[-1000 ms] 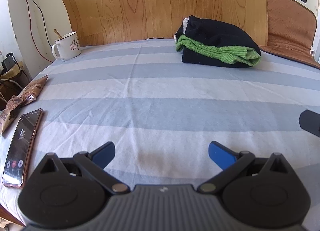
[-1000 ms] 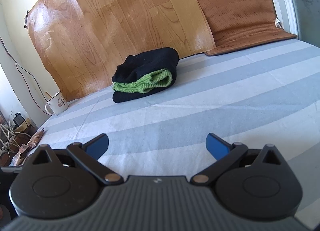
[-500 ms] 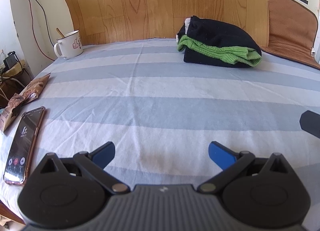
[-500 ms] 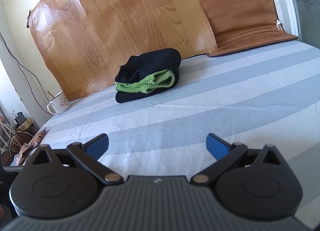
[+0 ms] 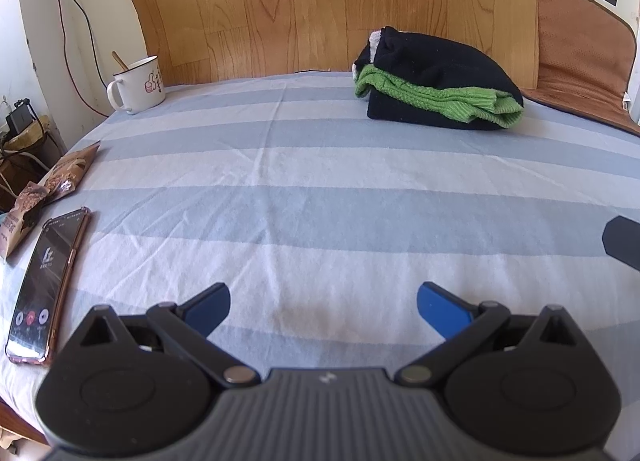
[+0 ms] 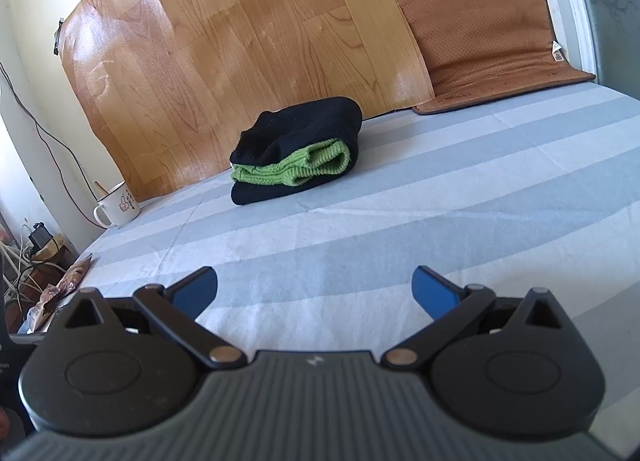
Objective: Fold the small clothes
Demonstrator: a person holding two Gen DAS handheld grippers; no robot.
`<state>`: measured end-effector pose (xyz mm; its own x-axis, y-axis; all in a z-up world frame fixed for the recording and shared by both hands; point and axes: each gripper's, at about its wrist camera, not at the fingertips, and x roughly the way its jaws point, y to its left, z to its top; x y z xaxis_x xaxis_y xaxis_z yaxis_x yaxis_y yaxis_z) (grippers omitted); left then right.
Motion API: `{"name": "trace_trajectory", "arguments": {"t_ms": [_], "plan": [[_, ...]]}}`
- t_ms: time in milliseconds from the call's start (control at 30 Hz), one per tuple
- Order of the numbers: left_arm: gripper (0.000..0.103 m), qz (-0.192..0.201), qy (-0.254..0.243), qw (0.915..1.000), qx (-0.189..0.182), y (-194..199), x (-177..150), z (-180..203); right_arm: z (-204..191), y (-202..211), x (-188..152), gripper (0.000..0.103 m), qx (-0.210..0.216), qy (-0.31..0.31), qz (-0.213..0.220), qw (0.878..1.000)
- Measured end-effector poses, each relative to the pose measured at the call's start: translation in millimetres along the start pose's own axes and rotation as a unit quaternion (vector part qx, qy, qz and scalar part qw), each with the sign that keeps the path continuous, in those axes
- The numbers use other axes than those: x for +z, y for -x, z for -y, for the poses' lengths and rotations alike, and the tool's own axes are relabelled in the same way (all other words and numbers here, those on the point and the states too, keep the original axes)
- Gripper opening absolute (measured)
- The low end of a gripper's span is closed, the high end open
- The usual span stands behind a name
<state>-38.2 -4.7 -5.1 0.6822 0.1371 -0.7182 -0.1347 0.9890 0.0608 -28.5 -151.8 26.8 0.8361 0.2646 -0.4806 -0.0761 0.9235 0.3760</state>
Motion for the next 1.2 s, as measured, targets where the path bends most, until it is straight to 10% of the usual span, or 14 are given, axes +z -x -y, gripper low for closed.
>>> {"name": "trace_trajectory", "arguments": {"t_ms": [1200], "plan": [[0.103, -0.001, 0.002, 0.9999, -0.015, -13, -7, -4, 13, -15, -9, 0.103, 0.011, -0.041, -0.041, 0.998]]}}
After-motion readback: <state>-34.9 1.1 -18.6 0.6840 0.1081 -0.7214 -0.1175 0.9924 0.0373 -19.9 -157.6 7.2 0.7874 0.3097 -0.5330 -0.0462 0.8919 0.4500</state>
